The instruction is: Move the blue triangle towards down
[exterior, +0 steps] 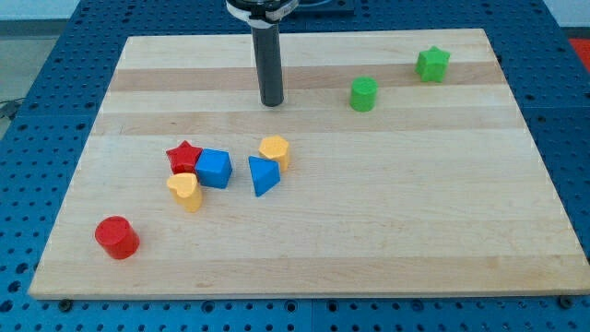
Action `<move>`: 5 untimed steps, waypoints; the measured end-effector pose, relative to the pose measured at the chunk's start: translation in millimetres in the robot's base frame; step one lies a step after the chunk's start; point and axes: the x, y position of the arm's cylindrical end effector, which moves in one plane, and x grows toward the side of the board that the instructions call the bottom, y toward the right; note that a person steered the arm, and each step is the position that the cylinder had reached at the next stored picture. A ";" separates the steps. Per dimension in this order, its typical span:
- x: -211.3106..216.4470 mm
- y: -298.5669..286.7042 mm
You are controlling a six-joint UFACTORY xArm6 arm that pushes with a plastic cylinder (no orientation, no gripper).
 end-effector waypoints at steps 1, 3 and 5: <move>51.6 -15.2; 102.9 -26.8; 131.5 -31.8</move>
